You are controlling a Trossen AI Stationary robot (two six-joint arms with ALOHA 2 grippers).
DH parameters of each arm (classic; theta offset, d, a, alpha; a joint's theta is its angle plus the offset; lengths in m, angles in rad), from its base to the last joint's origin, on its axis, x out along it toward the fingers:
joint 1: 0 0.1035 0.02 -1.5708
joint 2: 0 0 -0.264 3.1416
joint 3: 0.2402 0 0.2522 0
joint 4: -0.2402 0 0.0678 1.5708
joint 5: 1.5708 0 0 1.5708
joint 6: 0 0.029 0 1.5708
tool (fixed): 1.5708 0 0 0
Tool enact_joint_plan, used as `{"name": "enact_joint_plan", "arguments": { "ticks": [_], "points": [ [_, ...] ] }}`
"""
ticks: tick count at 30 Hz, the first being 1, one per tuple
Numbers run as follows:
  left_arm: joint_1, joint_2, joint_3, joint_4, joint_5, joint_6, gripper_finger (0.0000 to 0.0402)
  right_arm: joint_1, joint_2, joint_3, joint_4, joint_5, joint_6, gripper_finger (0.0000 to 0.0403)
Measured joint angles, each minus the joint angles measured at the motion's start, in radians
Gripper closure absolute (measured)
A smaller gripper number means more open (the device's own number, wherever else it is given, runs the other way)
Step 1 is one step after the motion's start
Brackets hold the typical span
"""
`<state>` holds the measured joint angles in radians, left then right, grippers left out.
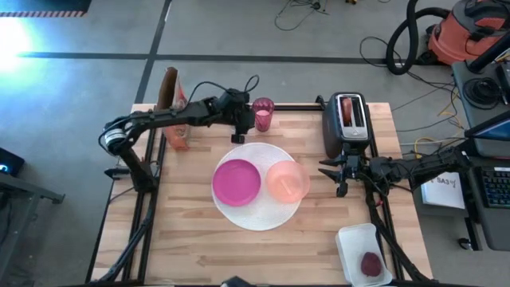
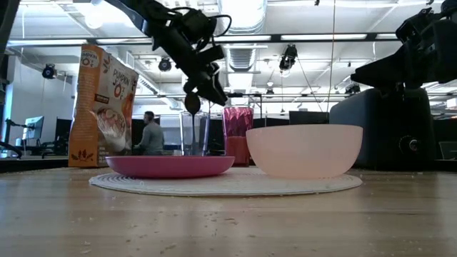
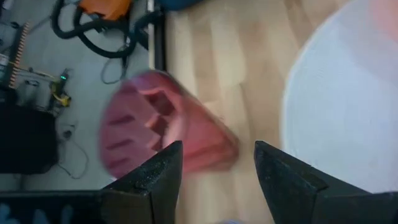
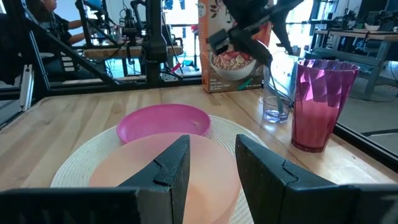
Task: Arrange a breakfast setting
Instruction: Put the cup of rice grain on the table mat to the top left of the orange bowl
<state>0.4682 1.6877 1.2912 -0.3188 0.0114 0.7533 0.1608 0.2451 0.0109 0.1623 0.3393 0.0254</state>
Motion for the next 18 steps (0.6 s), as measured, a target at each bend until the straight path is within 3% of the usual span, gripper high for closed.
{"name": "enact_joint_plan", "arguments": {
  "ticks": [18],
  "points": [
    [0.072,0.258,0.373,-0.342,0.001,0.08,0.0228,0.0,0.0,0.0,-0.001,0.0,0.0,0.0284]
  ]
}}
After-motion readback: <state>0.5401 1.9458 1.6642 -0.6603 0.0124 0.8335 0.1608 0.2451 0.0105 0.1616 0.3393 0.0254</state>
